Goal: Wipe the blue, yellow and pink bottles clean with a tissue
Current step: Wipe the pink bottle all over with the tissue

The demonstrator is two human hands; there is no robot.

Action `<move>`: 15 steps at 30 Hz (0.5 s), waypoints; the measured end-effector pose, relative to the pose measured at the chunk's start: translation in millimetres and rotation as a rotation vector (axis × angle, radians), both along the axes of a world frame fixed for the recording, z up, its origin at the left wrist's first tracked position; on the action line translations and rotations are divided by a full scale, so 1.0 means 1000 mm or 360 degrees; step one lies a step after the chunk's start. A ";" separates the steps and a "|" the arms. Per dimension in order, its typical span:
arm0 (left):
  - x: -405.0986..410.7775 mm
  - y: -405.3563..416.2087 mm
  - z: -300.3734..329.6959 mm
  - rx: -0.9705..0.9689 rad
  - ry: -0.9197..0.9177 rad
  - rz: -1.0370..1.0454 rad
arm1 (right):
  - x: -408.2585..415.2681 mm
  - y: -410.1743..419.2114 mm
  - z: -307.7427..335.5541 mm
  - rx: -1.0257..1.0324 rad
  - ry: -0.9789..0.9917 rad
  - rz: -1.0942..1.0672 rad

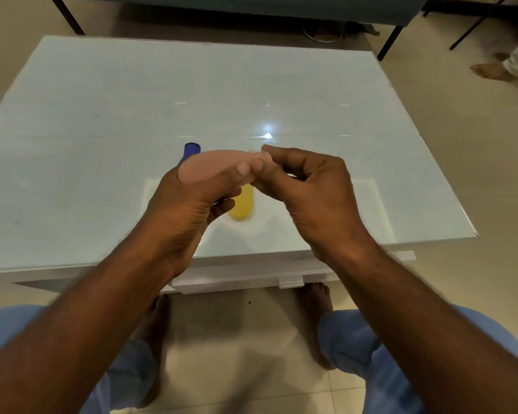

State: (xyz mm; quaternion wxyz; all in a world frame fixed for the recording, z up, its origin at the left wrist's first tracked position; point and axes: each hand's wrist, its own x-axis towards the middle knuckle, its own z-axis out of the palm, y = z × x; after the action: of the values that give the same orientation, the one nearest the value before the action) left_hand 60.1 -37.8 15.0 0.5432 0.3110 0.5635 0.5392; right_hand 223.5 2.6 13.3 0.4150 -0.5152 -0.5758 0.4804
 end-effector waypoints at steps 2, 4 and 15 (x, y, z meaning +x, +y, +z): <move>-0.001 0.000 -0.001 -0.0002 0.0018 0.0009 | 0.005 0.003 0.001 0.0045 -0.0016 0.0001; -0.002 0.001 -0.002 -0.0012 0.0064 0.0024 | 0.008 0.005 0.001 0.0057 -0.0002 -0.0001; 0.007 0.001 -0.010 -0.0191 -0.0040 -0.0027 | -0.002 0.004 -0.003 -0.0348 0.0119 0.0006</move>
State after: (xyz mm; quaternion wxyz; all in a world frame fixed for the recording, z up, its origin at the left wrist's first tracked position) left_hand 67.2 -36.4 4.9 0.5725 0.2758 0.5853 0.5036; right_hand 221.3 6.5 9.9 0.3766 -0.5381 -0.5049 0.5601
